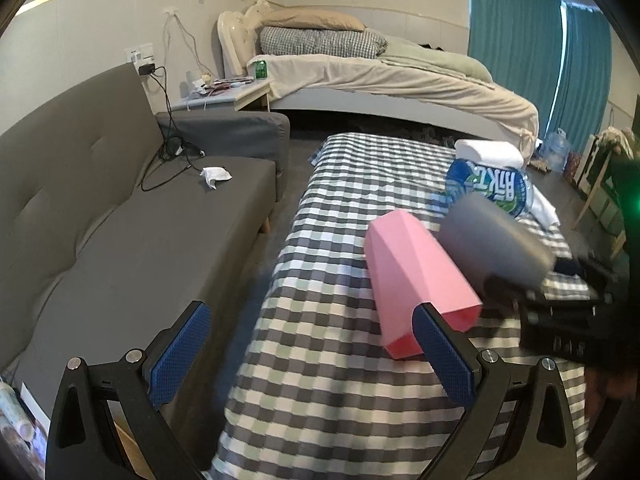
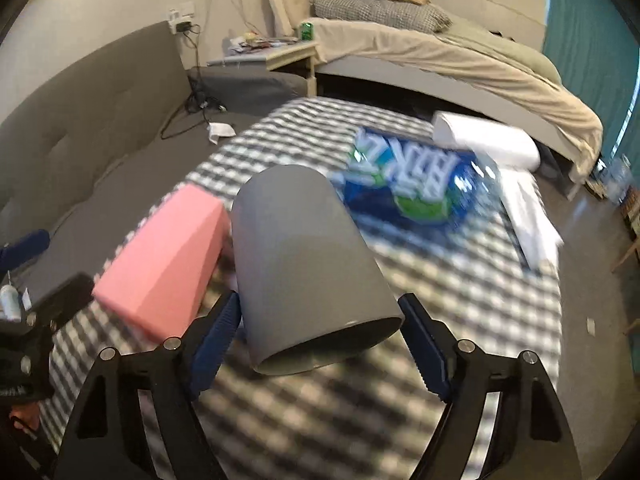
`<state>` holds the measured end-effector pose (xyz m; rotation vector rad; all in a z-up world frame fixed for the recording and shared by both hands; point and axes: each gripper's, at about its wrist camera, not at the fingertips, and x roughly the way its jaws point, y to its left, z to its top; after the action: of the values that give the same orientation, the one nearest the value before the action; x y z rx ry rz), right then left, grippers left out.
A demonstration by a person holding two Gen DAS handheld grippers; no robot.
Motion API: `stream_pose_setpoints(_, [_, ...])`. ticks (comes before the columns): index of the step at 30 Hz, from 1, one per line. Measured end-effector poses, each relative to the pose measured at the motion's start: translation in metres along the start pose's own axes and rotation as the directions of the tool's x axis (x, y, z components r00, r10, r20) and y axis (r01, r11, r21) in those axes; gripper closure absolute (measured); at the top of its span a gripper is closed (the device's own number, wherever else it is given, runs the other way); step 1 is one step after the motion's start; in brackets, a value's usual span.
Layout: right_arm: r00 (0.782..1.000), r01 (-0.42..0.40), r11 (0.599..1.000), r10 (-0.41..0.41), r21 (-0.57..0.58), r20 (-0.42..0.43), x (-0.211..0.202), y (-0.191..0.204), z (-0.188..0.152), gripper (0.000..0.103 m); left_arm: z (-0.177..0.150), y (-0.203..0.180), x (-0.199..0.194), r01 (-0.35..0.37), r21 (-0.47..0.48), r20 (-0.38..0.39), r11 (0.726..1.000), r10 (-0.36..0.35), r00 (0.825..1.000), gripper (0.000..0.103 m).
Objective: Flip cup upside down
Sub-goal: 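Move the right gripper to the grey cup's rim and close on it, then lift the grey cup with the right gripper and swing it toward the left gripper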
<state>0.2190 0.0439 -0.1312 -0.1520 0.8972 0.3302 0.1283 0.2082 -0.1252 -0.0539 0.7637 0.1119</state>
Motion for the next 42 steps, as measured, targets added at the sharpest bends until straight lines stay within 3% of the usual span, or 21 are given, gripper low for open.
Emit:
stream_pose_setpoints(9, [0.989, 0.117, 0.989, -0.109, 0.085, -0.096, -0.051, 0.011, -0.057, 0.024, -0.017, -0.011, -0.034, -0.018, 0.023, 0.012, 1.000, 0.018, 1.000, 0.000])
stream_pose_setpoints(17, [0.970, 0.208, 0.974, -0.193, 0.092, -0.146, -0.088, 0.061, -0.102, 0.027, -0.026, 0.007, -0.082, -0.011, 0.015, 0.056, 1.000, 0.010, 0.998, 0.000])
stream_pose_setpoints(22, [0.973, 0.179, 0.970, -0.149, 0.166, -0.179, -0.092, 0.075, -0.117, 0.028, -0.033, 0.026, -0.103, -0.017, 0.001, 0.058, 1.000, 0.017, 0.998, 0.000])
stream_pose_setpoints(30, [0.978, 0.185, 0.962, -0.161, 0.199, -0.131, -0.125, 0.083, -0.114, 0.024, -0.029, 0.046, -0.115, -0.006, -0.057, 0.045, 0.998, 0.009, 0.999, 0.000])
stream_pose_setpoints(35, [0.984, 0.176, 0.961, -0.168, 0.215, -0.055, -0.162, 0.069, -0.114, 0.023, -0.026, 0.034, -0.110, 0.024, -0.062, 0.016, 0.998, -0.024, 1.000, 0.000])
stream_pose_setpoints(40, [0.966, 0.247, 0.943, -0.258, 0.221, 0.023, -0.195, 0.031, -0.113, 0.023, -0.025, -0.008, -0.097, 0.036, -0.009, -0.038, 0.999, -0.037, 0.999, 0.000])
stream_pose_setpoints(42, [0.942, 0.314, 0.917, -0.333, 0.247, 0.039, -0.203, 0.010, -0.114, 0.023, -0.024, -0.030, -0.090, 0.071, 0.022, -0.064, 0.997, -0.069, 0.996, 0.000])
